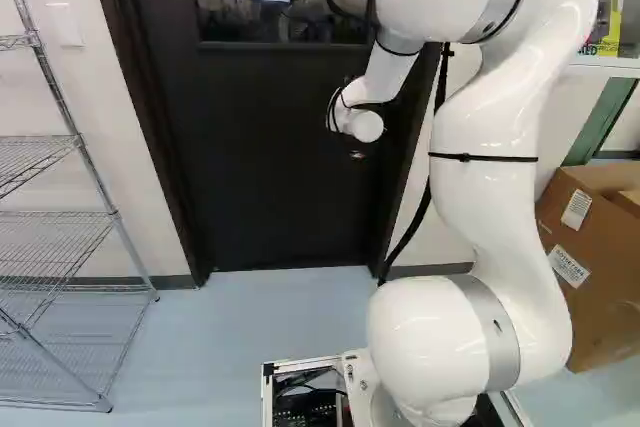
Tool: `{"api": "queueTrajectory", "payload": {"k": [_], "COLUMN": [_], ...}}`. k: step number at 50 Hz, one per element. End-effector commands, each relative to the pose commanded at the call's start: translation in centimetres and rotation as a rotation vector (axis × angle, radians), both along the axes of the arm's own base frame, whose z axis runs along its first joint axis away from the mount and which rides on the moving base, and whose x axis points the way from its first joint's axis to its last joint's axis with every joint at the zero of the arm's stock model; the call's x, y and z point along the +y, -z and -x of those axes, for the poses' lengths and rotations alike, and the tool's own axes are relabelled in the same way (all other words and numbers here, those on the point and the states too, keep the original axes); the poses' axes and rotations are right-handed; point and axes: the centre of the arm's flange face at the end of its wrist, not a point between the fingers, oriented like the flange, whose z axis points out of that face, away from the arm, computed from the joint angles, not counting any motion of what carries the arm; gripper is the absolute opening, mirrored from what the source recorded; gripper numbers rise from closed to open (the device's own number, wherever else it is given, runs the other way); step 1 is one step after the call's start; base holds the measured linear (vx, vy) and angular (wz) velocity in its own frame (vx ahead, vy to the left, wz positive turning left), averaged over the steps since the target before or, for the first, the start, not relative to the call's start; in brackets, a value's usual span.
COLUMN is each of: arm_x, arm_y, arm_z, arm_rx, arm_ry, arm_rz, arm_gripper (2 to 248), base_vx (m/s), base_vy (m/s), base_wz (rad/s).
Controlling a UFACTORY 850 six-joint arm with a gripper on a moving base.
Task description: Open the door and move inside
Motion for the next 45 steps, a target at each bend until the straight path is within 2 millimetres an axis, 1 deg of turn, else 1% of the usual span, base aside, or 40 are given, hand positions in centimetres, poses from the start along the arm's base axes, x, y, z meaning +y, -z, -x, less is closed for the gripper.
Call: {"api": "queueTrajectory", "payload": {"k": [45], "arm_x": [1.8], "arm_y": [1.3], "arm_z": [-8.8], "arm_rx": [-0.063], "arm_ry": [-0.032], "arm_rz": [0.002], "arm_gripper": [247], "base_vx": [0.0], "base_vy": [0.0], "base_wz": [0.0]}}
